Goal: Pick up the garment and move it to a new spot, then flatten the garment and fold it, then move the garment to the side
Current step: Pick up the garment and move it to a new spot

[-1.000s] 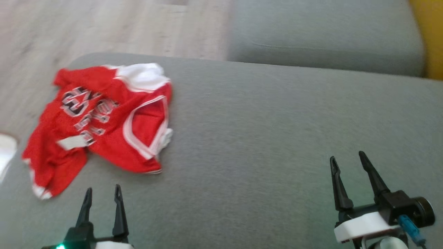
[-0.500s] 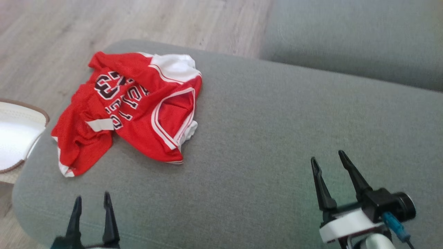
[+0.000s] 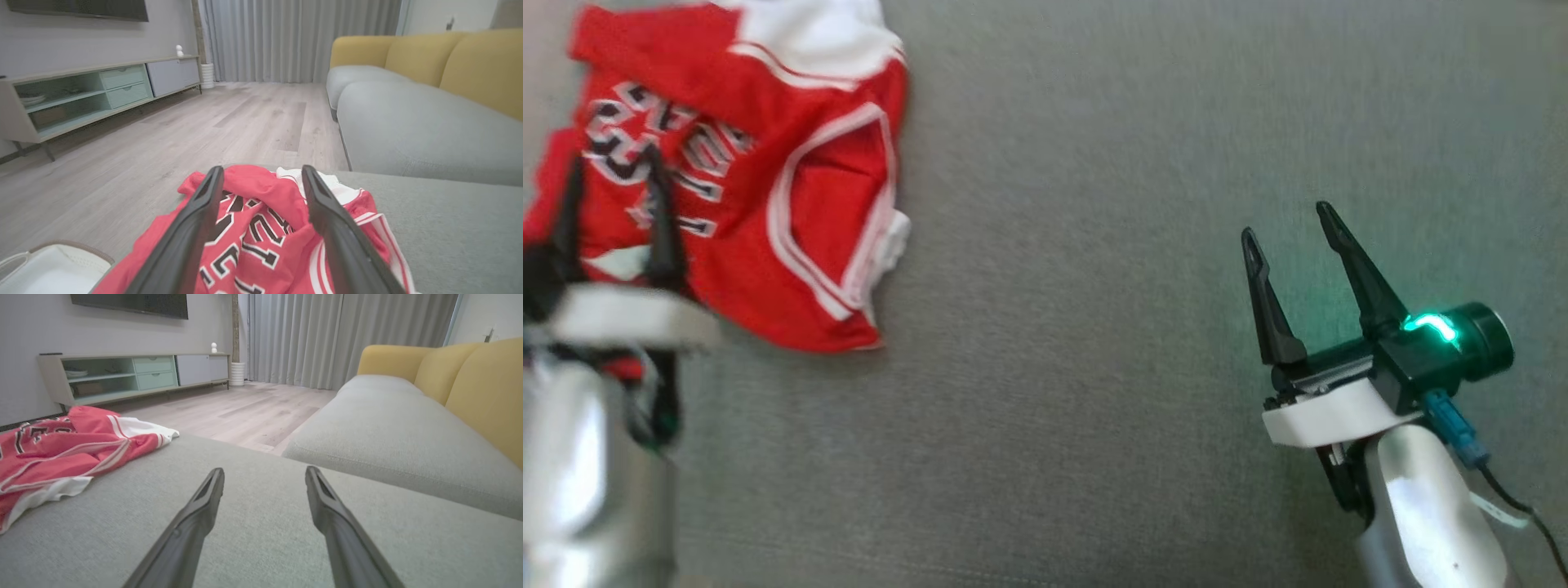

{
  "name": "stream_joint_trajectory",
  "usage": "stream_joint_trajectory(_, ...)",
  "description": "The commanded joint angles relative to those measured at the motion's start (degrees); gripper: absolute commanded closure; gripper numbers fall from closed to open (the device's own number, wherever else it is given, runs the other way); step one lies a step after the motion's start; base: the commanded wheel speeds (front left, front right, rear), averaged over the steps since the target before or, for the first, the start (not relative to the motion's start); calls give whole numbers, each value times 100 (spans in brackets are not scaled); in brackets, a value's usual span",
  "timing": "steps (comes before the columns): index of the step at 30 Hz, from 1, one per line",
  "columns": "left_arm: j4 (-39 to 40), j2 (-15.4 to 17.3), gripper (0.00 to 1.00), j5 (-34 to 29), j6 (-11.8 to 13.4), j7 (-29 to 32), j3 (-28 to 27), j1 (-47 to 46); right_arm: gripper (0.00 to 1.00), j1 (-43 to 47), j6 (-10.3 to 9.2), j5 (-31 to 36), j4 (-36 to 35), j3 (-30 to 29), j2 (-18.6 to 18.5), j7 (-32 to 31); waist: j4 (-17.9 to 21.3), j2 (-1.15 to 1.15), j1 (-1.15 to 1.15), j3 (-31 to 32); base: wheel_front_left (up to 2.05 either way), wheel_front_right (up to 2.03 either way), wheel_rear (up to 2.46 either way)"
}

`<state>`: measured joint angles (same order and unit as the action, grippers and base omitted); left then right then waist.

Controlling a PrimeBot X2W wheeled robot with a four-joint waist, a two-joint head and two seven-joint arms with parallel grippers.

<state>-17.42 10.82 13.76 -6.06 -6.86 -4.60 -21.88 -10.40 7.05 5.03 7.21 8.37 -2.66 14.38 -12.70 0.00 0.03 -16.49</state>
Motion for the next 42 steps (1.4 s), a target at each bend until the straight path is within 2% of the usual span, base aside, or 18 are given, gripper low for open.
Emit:
stream_joint_trajectory(1,23,403,0,28,-35,202,-222,-416,0,-145,44,67,-209,157,-27,62,390,0,-3,-695,0,0,0)
stream_joint_trajectory(2,-243,667,0,69,-60,518,-216,-804,0,-219,44,93,-240,156,-56,62,453,0,-3,-858,0,0,0)
stream_joint_trajectory(6,-823,1025,0,-44,-51,920,-130,-1412,0,-287,44,114,-307,125,-124,62,538,0,-3,-1048,0,0,0)
stream_joint_trajectory(11,-1689,1187,0,-150,-38,1376,58,-1913,0,-301,44,121,-323,179,-165,62,622,0,-3,-1101,0,0,0)
stream_joint_trajectory(14,-2228,1313,0,-330,62,1532,190,-2136,0,-293,44,142,-333,226,-161,62,652,0,-3,-1105,0,0,0)
stream_joint_trajectory(17,-2789,1298,0,-389,72,1733,317,-2287,0,-269,44,146,-336,262,-173,62,662,0,-3,-1082,0,0,0)
stream_joint_trajectory(18,-2966,1286,40,-393,70,1817,349,-2325,0,-255,44,146,-334,267,-183,62,660,0,-3,-1069,0,0,0)
stream_joint_trajectory(20,-3244,1274,100,-397,41,1919,425,-2395,0,-233,44,148,-326,276,-200,62,658,0,-3,-1043,0,0,0)
stream_joint_trajectory(28,-3457,1423,100,-259,-76,1545,515,-2665,0,-185,44,127,-232,253,-198,62,636,0,-3,-763,0,0,0)
stream_joint_trajectory(32,-3310,1696,100,-205,-101,1274,501,-2896,0,-116,44,52,-165,301,-127,62,680,0,-3,-459,0,0,0)
stream_joint_trajectory(36,-3011,1908,100,-166,-122,1181,580,-3030,0,-13,44,-41,-85,357,-65,62,759,0,-3,-102,0,0,0)
stream_joint_trajectory(42,-2164,2034,100,98,-138,1322,775,-2903,0,190,44,-188,-24,367,-27,62,954,0,-3,376,0,0,0)
